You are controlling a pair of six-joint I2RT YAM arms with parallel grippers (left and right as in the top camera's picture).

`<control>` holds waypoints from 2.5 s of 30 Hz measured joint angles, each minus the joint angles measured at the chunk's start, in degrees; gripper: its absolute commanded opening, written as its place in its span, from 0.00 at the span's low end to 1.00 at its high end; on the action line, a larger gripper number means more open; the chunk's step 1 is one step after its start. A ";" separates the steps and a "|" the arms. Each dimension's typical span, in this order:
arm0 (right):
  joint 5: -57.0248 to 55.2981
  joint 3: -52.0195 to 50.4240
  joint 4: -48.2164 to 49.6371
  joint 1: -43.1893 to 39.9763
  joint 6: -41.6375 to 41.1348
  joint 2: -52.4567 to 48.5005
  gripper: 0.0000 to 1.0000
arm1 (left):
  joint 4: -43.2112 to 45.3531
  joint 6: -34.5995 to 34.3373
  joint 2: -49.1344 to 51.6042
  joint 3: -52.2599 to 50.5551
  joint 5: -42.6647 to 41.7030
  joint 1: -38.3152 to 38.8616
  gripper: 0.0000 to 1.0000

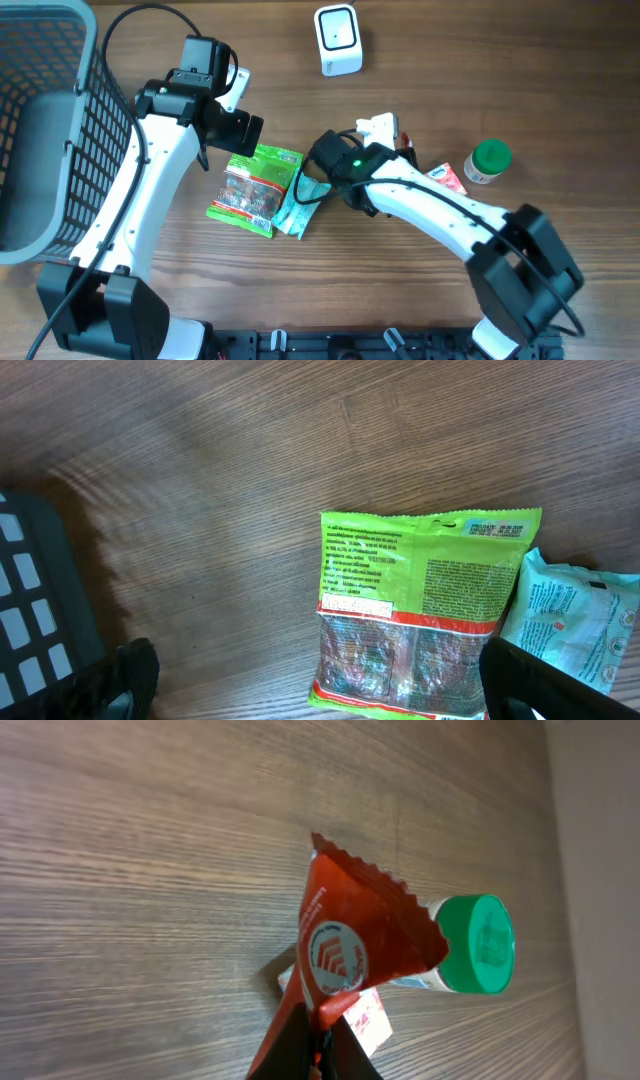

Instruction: Scan the item barcode

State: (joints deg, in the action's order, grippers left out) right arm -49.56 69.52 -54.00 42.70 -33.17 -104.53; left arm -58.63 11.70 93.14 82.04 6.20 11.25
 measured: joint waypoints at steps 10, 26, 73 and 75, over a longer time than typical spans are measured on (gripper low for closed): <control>0.66 0.00 2.08 0.00 -0.17 -6.10 0.04 | 0.00 0.00 0.00 0.00 0.00 0.00 1.00; 9.33 0.00 5.40 0.00 -1.62 -6.60 0.04 | 0.00 0.00 0.00 0.00 0.00 0.00 1.00; 63.10 2.16 3.28 -19.85 33.70 -0.02 0.52 | 0.00 -0.02 0.00 0.00 0.00 0.00 1.00; 63.56 -0.15 5.29 -19.63 35.04 -0.02 0.52 | 0.00 0.00 0.00 0.00 0.00 0.00 1.00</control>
State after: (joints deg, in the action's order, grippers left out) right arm 14.00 69.36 -48.71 23.07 1.87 -104.55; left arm -58.63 11.70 93.14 82.04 6.20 11.25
